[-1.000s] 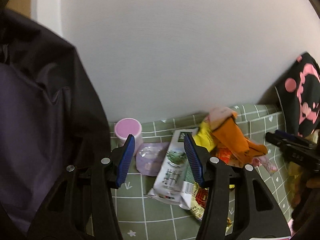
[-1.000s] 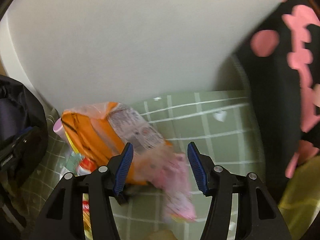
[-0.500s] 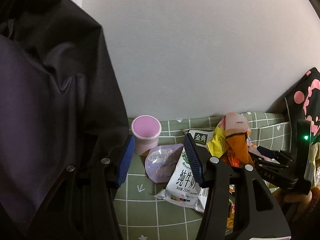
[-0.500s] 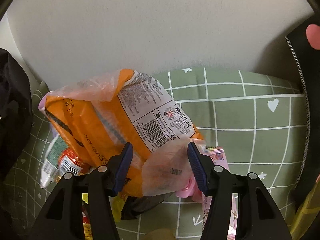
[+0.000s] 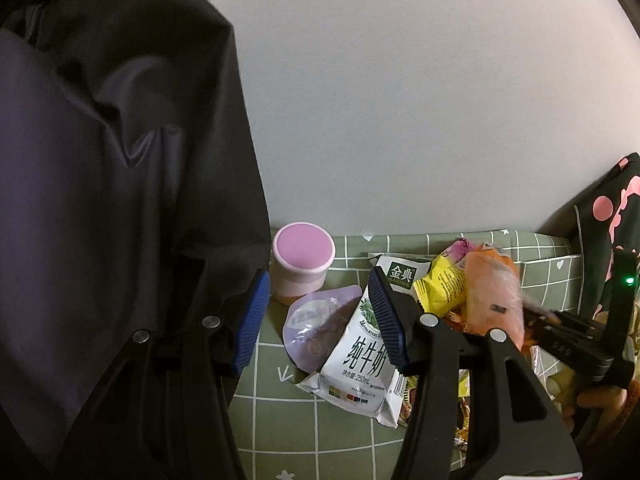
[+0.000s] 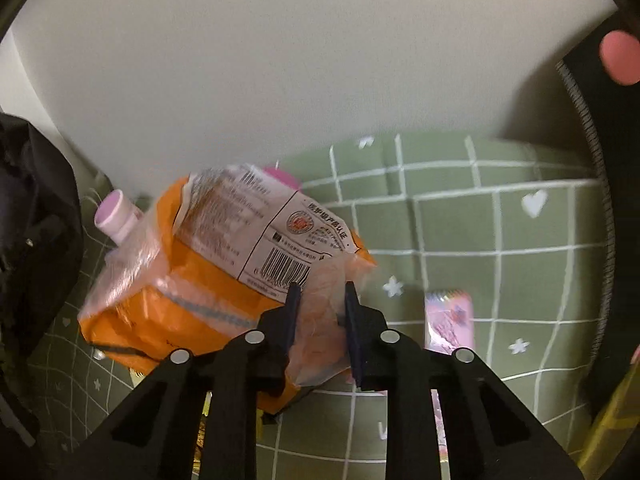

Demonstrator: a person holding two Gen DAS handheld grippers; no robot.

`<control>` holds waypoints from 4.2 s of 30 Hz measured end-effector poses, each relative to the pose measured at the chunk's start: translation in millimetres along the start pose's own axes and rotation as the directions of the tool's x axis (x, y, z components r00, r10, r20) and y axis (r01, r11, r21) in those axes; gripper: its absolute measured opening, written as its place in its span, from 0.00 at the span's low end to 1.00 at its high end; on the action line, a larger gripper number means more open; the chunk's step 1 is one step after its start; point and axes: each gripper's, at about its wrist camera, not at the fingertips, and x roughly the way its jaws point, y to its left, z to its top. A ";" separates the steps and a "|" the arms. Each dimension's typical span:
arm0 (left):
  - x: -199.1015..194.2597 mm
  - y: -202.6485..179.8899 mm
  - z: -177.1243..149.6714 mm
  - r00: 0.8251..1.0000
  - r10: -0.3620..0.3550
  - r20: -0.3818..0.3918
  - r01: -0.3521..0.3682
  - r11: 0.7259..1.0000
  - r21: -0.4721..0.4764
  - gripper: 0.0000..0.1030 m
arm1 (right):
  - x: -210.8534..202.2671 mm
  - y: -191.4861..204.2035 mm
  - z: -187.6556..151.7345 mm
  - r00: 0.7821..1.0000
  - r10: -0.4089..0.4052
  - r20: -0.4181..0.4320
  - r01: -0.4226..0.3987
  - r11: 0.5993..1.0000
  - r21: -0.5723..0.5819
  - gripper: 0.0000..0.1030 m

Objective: Collect trash
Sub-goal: 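Grasp the orange snack bag with the right gripper while the left gripper returns to the pile, then grasp the yellow-and-pink snack wrapper with the left gripper while the right gripper holds the orange bag, then carry both wrappers over the yellow bag and open both grippers to drop them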

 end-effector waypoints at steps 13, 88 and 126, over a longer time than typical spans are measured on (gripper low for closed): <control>-1.3 -13.7 -1.9 0.991 -0.135 -0.004 0.135 0.991 -0.014 0.47 | -79.7 -45.8 2.4 0.986 -0.069 0.154 0.066 0.998 0.023 0.19; -61.9 -338.2 4.7 0.745 -0.620 -0.246 0.644 0.571 0.510 0.29 | -304.9 -182.5 -136.9 0.733 -0.640 0.232 0.558 0.760 0.333 0.20; -60.7 -413.6 -34.7 0.701 -0.604 -0.378 0.691 0.447 0.568 0.29 | -273.5 -218.7 -163.1 0.794 -0.589 0.147 0.515 0.782 0.351 0.48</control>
